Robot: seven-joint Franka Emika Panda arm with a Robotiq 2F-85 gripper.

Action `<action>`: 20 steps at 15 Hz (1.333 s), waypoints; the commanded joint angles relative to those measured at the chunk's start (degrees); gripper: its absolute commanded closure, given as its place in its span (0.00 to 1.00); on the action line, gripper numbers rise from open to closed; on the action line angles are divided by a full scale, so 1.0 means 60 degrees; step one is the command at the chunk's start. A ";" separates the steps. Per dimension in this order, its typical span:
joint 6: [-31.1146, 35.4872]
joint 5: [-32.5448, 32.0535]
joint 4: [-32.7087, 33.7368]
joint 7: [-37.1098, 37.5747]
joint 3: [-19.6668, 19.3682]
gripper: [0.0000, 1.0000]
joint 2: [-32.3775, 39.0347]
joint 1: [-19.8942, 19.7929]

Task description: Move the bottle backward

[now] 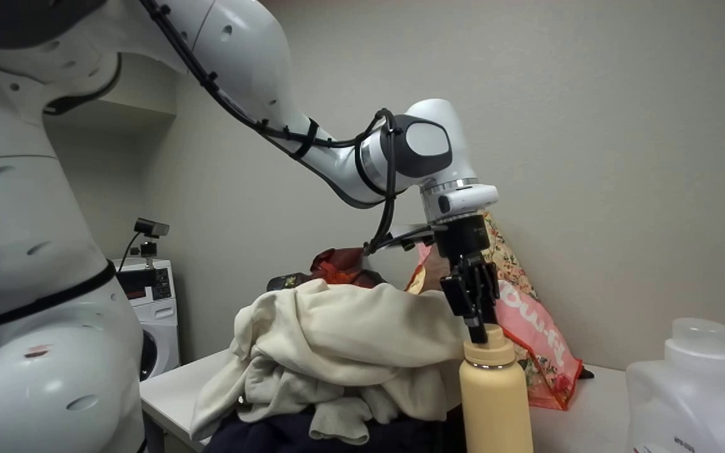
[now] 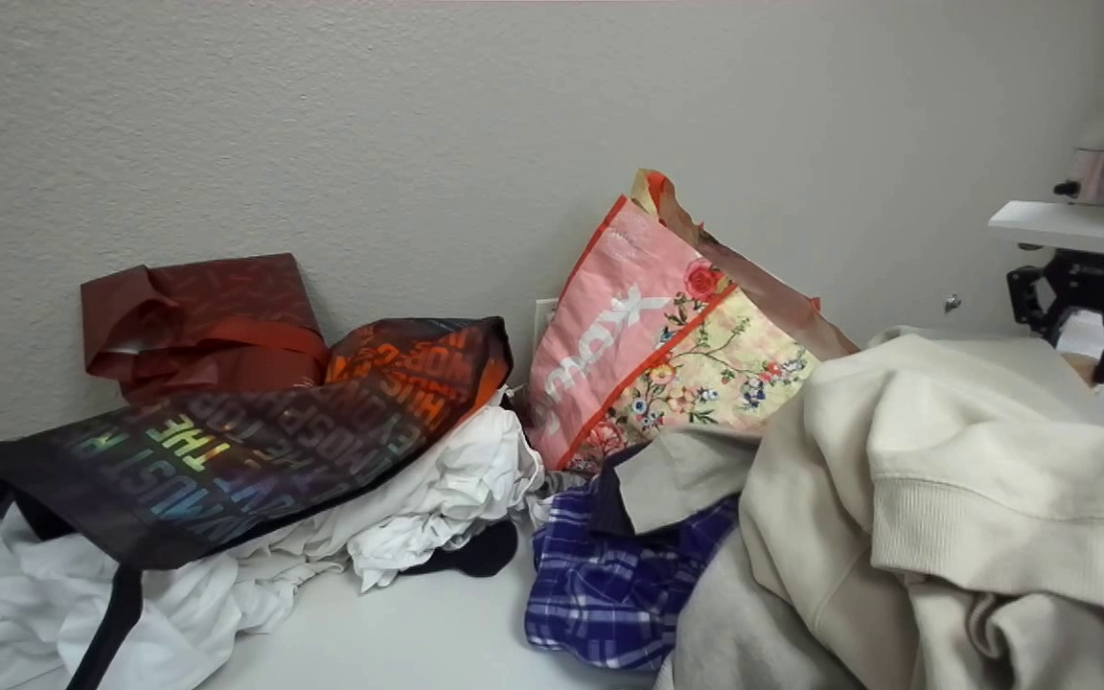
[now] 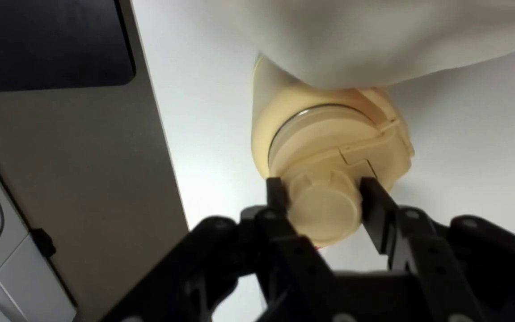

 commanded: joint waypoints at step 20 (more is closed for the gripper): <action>-0.1187 -0.0987 0.8416 0.3438 -0.0476 0.80 0.5988 0.1711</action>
